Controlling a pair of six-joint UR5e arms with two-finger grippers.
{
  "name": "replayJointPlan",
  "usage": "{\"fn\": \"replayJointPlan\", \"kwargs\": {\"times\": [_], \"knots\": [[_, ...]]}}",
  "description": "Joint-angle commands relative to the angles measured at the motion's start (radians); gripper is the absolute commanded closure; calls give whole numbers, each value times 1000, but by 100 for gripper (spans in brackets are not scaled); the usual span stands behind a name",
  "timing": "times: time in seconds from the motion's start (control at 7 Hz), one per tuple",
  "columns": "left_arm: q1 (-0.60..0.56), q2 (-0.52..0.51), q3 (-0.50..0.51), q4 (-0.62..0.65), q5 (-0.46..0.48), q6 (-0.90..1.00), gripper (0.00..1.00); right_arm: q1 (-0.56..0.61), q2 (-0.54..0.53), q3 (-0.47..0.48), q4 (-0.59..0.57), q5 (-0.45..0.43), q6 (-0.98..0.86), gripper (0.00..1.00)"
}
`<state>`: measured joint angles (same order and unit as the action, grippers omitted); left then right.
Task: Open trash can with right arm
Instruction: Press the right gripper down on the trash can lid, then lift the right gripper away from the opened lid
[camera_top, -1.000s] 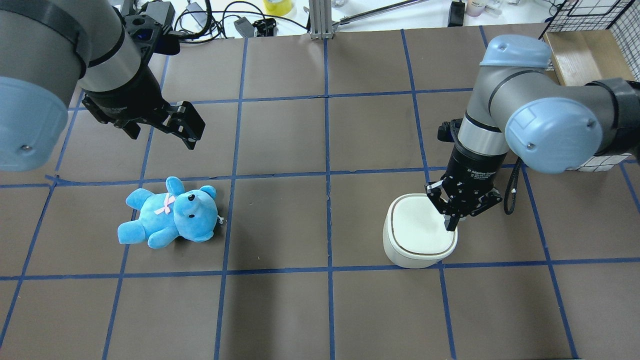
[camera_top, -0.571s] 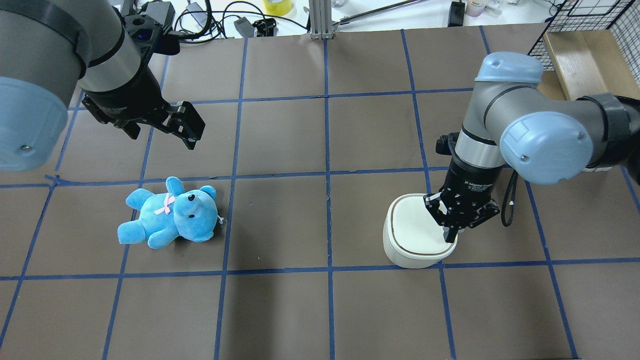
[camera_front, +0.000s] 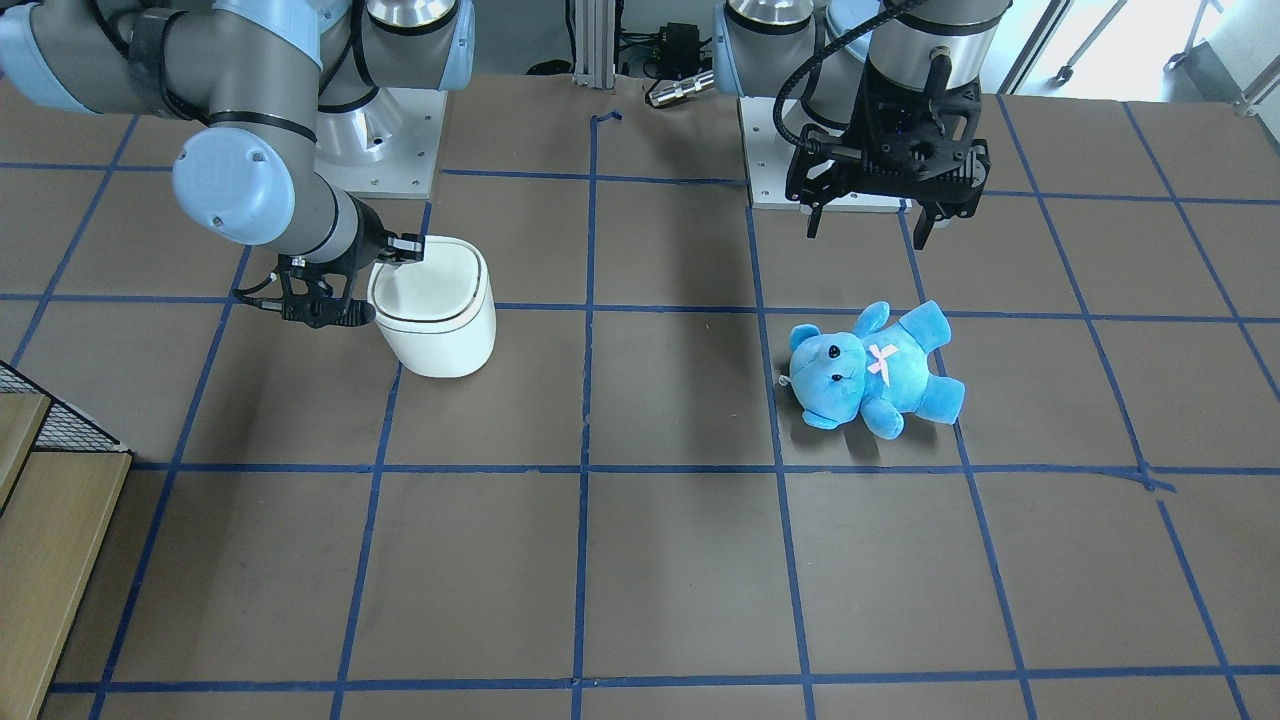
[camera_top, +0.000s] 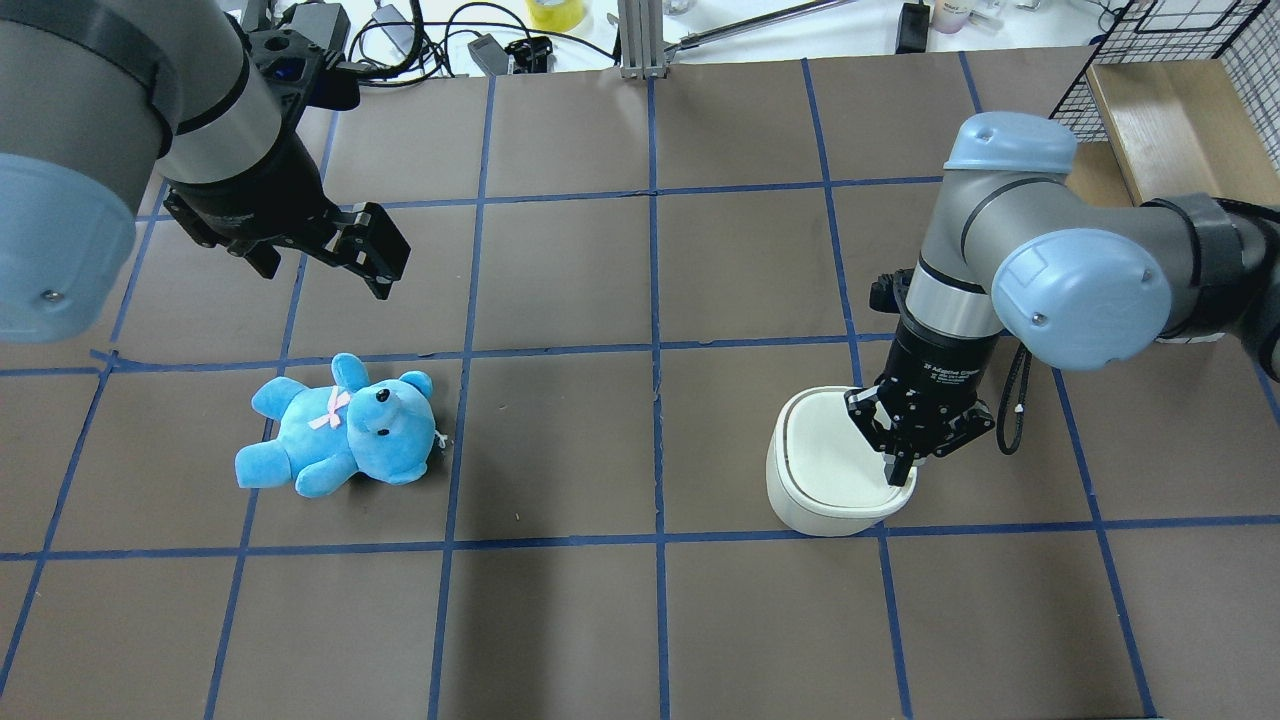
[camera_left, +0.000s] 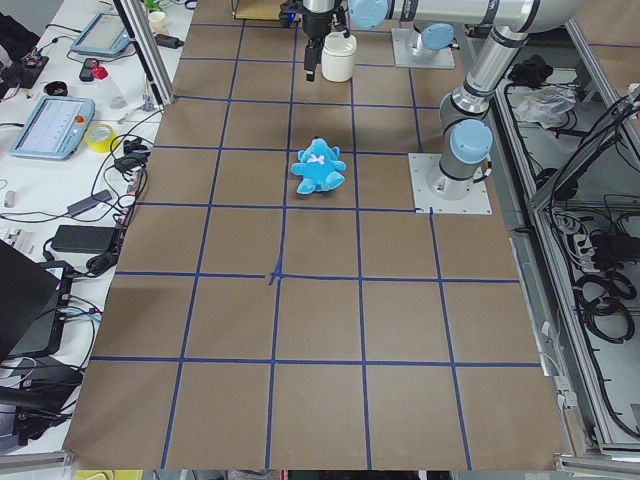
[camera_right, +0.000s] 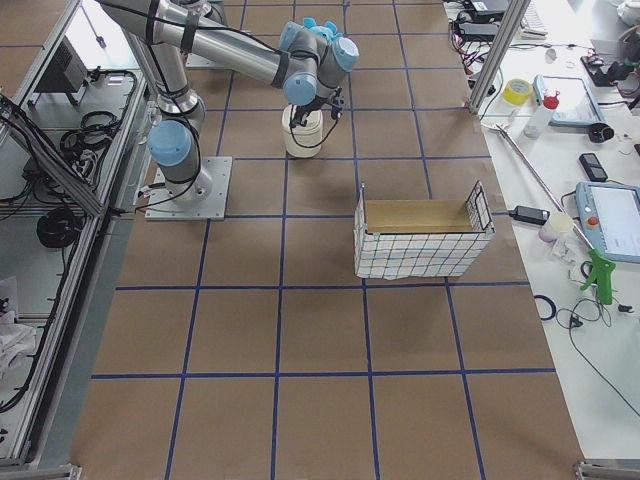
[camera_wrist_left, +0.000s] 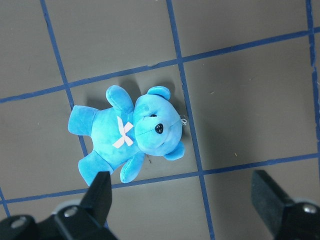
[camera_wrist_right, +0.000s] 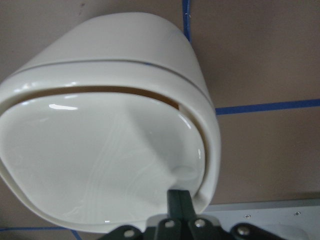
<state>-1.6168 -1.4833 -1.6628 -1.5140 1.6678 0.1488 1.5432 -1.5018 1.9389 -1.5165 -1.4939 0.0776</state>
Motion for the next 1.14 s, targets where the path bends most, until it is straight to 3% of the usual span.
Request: {"fn": "replayJointPlan", "kwargs": {"times": [0.0, 0.14, 0.43, 0.57, 0.86, 1.0], "knots": [[0, 0, 0, 0, 0, 0, 0, 0, -11, -64, 42, 13, 37, 100], [0, 0, 0, 0, 0, 0, 0, 0, -23, -116, 88, 36, 39, 79], [0, 0, 0, 0, 0, 0, 0, 0, -41, -219, 163, 37, 44, 20], [0, 0, 0, 0, 0, 0, 0, -5, -41, -298, 167, 24, 45, 1], [0, 0, 0, 0, 0, 0, 0, -5, -40, -456, 177, -43, 44, 0], [0, 0, 0, 0, 0, 0, 0, -6, -40, -486, 158, -51, 45, 0]]}}
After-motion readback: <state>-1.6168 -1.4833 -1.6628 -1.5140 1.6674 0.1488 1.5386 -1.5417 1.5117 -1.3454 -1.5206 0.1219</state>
